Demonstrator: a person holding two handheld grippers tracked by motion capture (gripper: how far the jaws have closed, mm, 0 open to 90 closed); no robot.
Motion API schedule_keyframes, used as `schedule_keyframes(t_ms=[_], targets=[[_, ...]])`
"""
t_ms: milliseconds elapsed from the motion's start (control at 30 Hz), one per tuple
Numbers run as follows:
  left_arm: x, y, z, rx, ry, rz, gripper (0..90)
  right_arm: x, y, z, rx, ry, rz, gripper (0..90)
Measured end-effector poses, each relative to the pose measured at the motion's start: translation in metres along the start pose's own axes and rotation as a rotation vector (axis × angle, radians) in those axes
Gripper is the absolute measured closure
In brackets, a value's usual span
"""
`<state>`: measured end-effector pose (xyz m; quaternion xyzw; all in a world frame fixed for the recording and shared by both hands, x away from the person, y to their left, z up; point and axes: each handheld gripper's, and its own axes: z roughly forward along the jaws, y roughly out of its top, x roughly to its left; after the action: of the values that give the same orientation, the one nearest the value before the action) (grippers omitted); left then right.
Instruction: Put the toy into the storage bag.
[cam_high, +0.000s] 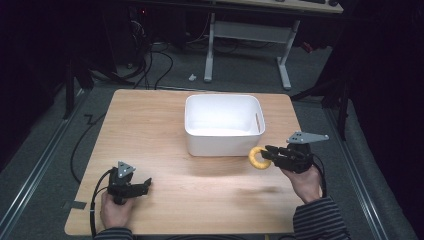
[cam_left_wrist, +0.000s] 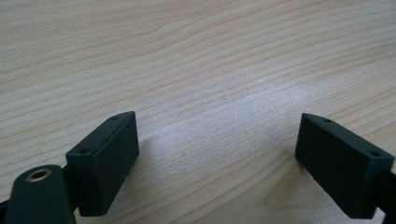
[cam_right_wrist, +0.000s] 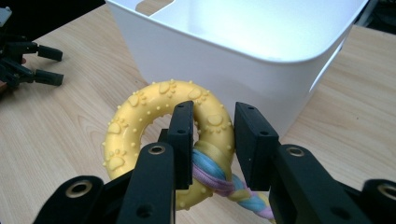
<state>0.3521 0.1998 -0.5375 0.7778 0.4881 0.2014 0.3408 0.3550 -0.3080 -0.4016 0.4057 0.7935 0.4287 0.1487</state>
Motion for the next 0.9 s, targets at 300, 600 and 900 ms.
schedule_keyframes(t_ms=[300,600,900], targets=[[0.0,0.0,0.0,0.0,0.0,-0.001,13.7,-0.001,0.021,-0.003,-0.033,-0.004,-0.008,70.0],[0.0,0.0,0.0,0.0,0.0,-0.001,13.7,-0.004,0.041,0.0,-0.046,-0.009,0.012,70.0],[-0.001,0.0,0.0,0.001,-0.008,0.01,13.8,0.0,0.066,0.006,-0.022,-0.038,-0.037,69.9]])
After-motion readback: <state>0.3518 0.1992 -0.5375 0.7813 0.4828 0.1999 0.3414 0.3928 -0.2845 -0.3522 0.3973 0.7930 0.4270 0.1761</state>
